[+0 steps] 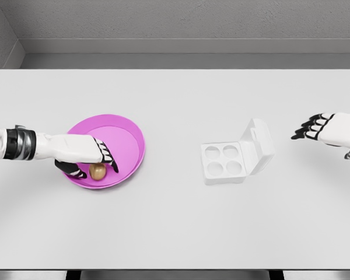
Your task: Pack egg into the box and close the box lid
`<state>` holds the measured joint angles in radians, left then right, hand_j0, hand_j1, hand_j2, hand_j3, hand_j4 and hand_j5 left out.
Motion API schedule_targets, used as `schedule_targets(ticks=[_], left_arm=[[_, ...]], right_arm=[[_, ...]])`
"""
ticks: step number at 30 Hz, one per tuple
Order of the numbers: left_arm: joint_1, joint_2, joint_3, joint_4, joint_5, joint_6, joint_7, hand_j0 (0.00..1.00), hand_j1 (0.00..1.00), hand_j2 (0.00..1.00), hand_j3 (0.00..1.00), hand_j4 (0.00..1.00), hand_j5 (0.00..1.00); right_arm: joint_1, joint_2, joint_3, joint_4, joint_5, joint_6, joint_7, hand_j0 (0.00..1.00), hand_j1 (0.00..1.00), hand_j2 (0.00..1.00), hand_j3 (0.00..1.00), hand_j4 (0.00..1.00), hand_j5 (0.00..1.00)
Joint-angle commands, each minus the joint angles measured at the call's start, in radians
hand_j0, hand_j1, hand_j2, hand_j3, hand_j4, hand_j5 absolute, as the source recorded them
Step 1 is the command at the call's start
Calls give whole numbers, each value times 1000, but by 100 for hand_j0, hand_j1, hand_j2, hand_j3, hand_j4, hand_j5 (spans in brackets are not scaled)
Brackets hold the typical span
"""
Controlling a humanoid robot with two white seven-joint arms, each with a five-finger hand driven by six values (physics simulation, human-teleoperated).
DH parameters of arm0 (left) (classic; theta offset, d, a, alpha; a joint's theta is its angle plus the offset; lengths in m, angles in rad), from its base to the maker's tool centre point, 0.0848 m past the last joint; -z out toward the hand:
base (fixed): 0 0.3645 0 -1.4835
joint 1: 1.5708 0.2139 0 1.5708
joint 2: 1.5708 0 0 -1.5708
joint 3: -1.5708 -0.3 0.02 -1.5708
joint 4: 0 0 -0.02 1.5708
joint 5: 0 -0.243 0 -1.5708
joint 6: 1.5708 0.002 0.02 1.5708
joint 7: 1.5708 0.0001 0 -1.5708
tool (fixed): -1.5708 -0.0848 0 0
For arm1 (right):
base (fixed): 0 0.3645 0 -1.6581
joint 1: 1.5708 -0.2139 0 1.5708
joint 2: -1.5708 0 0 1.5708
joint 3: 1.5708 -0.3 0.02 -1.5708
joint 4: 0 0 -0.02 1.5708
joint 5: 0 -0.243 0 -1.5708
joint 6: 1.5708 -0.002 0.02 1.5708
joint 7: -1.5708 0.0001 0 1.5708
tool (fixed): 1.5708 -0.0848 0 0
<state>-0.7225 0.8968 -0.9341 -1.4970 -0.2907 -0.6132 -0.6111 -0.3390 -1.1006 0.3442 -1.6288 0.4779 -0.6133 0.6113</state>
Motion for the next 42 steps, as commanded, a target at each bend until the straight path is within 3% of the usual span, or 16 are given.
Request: schedule_targets(ticks=[1, 6, 18, 28, 42], left_arm=[[0, 1, 0, 0, 4, 2, 0, 76, 76, 76, 76, 76, 76], [0, 1, -2, 0, 2, 2, 0, 76, 76, 76, 76, 76, 76], [0, -1, -17, -6, 1, 2, 0, 63, 63, 63, 63, 63, 63], [0, -1, -17, -8, 1, 2, 0, 40, 40, 40, 40, 40, 40], [-41, -15, -14, -68, 13, 2, 0, 33, 33, 33, 33, 33, 33]], right_arm=[[3, -5, -4, -22, -4, 2, 0, 100, 100, 100, 100, 100, 100], [37, -19, -28, -59, -4, 2, 0, 100, 100, 100, 100, 100, 100], [38, -19, -30, -66, -4, 2, 0, 100, 100, 100, 100, 100, 100], [37, -19, -31, -72, -5, 2, 0, 100, 100, 100, 100, 100, 100], [35, -18, -47, -69, -15, 2, 0, 100, 100, 100, 100, 100, 100]])
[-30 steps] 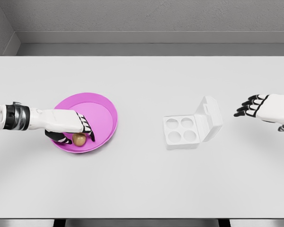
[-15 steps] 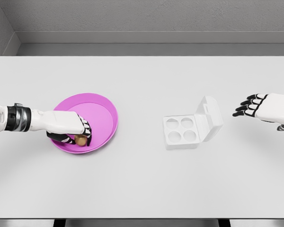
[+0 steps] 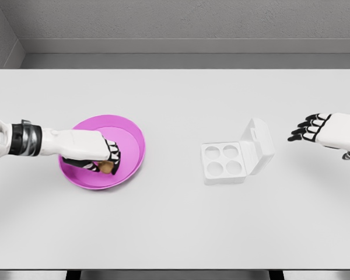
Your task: Pack egg into the box and close the box lid
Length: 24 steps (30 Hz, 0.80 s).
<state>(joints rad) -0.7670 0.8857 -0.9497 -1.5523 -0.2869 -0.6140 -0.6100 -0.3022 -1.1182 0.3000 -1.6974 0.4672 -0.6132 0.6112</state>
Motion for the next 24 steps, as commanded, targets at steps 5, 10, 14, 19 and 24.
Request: schedule_targets(ticks=[5, 10, 14, 19, 24], left_arm=[[-25, -54, 3, -12, 17, 3, -1, 32, 32, 32, 32, 32, 32], [-26, -64, 5, -12, 26, 3, -1, 32, 32, 32, 32, 32, 32], [-41, -85, 6, -15, 45, 3, -1, 30, 30, 30, 30, 30, 30], [-46, -97, 6, -51, 71, 3, -1, 30, 30, 30, 30, 30, 30], [-60, -108, 8, -75, 91, 3, -1, 30, 30, 30, 30, 30, 30]], right_arm=[[0, -2, -2, -1, -4, 2, 0, 100, 100, 100, 100, 100, 100], [0, -3, -2, -2, -4, 2, 0, 100, 100, 100, 100, 100, 100], [0, -3, -2, -4, -4, 2, 0, 100, 100, 100, 100, 100, 100], [0, -3, -2, -4, -4, 2, 0, 100, 100, 100, 100, 100, 100], [2, -5, -2, -5, -4, 2, 0, 100, 100, 100, 100, 100, 100]])
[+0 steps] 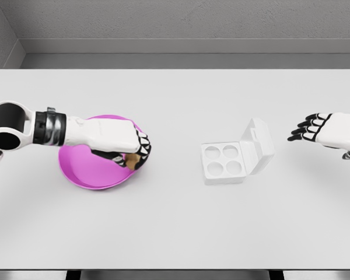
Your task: Pack egg into the box and close the box lid
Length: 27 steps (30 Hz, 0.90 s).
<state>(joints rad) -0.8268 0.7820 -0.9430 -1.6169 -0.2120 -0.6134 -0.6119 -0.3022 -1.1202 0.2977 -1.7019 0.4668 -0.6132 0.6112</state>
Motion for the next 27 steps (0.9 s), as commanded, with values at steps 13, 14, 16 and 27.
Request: schedule_targets(ticks=[13, 14, 16, 27], left_arm=[[-18, -108, 3, -12, 26, 3, 1, 30, 30, 30, 30, 30, 30], [-21, -121, 3, -12, 25, 3, 1, 30, 30, 30, 30, 30, 30], [-23, -142, 1, -12, 25, 3, 1, 30, 30, 30, 30, 30, 30], [-69, -247, -3, 37, 23, 3, 1, 30, 30, 30, 30, 30, 30]], right_arm=[[2, -3, 0, -12, -4, 2, 0, 100, 100, 100, 100, 100, 100], [2, -1, 0, -12, -5, 2, 0, 100, 100, 100, 100, 100, 100], [2, -1, 1, -12, -7, 2, 0, 100, 100, 100, 100, 100, 100], [-3, 16, 6, -5, -7, 2, 0, 100, 100, 100, 100, 100, 100]])
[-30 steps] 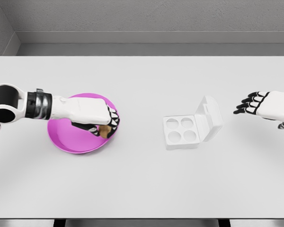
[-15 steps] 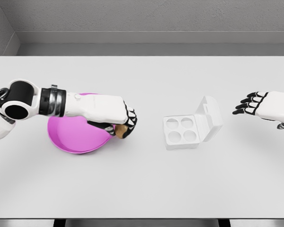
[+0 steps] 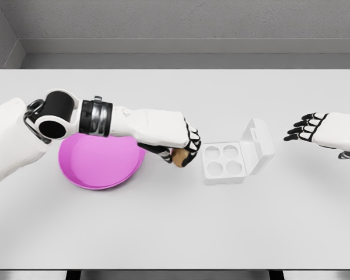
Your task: Pack egg into the box and close the box lid
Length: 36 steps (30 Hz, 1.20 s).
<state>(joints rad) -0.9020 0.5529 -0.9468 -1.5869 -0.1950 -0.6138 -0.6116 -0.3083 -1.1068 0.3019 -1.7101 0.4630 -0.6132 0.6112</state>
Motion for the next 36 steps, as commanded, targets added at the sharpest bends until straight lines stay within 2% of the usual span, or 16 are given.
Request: schedule_targets(ticks=[1, 6, 12, 16, 19, 32, 36], left_arm=[[-2, -27, -1, 8, 6, 3, 1, 30, 30, 30, 30, 30, 30], [-12, -83, -3, 54, 3, 3, 1, 30, 30, 30, 30, 30, 30], [-51, -195, -43, 219, -15, 3, 1, 30, 30, 30, 30, 30, 30], [-51, -223, -55, 225, -27, 3, 1, 30, 30, 30, 30, 30, 30], [-51, -252, -56, 283, -55, 3, 1, 31, 31, 31, 31, 31, 31], [-49, -274, -102, 285, -61, 3, 1, 34, 34, 34, 34, 34, 34], [-51, -295, -102, 327, -64, 3, 1, 36, 36, 36, 36, 36, 36]], right_arm=[[0, 2, 5, 4, -3, 2, 0, 100, 100, 100, 100, 100, 100], [-3, 2, 6, 4, -3, 2, 0, 100, 100, 100, 100, 100, 100], [0, 2, 10, 1, -3, 2, 0, 100, 100, 100, 100, 100, 100], [2, 2, 10, -2, -3, 2, 0, 100, 100, 100, 100, 100, 100], [3, 2, 10, -3, -3, 2, 0, 100, 100, 100, 100, 100, 100], [3, 2, 11, -22, -3, 2, 0, 100, 100, 100, 100, 100, 100], [3, 2, 19, -22, -3, 2, 0, 100, 100, 100, 100, 100, 100]])
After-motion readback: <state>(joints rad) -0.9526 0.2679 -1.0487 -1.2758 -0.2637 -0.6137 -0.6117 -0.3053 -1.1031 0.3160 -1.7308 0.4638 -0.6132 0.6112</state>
